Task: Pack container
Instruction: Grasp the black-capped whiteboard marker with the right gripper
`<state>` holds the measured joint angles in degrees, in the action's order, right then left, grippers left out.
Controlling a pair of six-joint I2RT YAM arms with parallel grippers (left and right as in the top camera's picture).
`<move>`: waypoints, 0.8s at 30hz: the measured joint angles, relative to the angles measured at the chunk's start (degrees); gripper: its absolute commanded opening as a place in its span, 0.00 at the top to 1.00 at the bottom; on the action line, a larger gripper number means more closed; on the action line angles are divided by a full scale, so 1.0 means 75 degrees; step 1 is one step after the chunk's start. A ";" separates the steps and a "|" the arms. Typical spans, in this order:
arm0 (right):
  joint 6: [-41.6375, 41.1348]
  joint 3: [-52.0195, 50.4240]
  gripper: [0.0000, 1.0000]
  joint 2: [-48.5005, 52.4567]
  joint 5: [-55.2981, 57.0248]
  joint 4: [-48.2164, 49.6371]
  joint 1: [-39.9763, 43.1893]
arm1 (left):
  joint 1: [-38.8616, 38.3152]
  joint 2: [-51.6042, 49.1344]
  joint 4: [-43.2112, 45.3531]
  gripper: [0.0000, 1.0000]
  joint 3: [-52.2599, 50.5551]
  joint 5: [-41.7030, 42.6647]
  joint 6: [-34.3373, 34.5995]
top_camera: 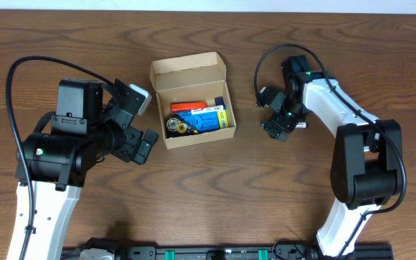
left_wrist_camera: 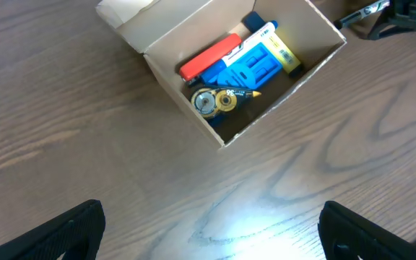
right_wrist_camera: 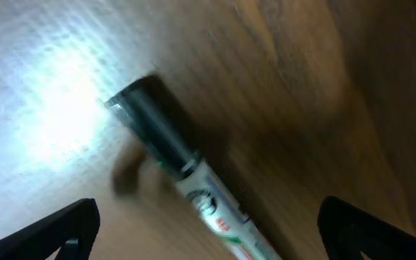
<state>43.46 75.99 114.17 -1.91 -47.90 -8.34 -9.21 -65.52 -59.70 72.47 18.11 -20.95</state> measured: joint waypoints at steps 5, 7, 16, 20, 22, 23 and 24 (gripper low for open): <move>-0.0038 -0.0251 0.03 0.0000 0.0041 0.0647 0.0000 | 0.0003 0.0000 -0.0003 0.05 0.0000 -0.0003 0.0000; -0.0055 -0.0350 0.08 -0.0032 -0.0012 0.0816 0.0000 | 0.0003 0.0000 -0.0003 0.05 0.0000 -0.0003 0.0000; -0.0166 -0.0761 0.54 -0.0236 -0.0297 0.1355 -0.0026 | 0.0003 0.0000 -0.0003 0.05 0.0000 -0.0003 0.0000; -0.0181 -0.0804 0.68 -0.0248 -0.0341 0.1367 -0.0067 | 0.0000 0.0000 -0.0003 0.05 0.0000 0.0000 0.0000; -0.0187 -0.0804 0.72 -0.0248 -0.0341 0.1364 -0.0079 | 0.0003 0.0000 0.0000 0.05 0.0000 -0.0003 0.0000; -0.0181 -0.0804 0.75 -0.0248 -0.0344 0.1370 -0.0079 | 0.0003 0.0000 0.0000 0.05 0.0000 -0.0003 0.0000; -0.0181 -0.0804 0.80 -0.0248 -0.0350 0.1373 -0.0079 | 0.0000 0.0000 -0.0003 0.05 0.0000 -0.0003 0.0000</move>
<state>42.11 69.95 112.31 -4.54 -37.60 -8.93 -9.21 -65.52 -59.72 72.47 18.09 -20.95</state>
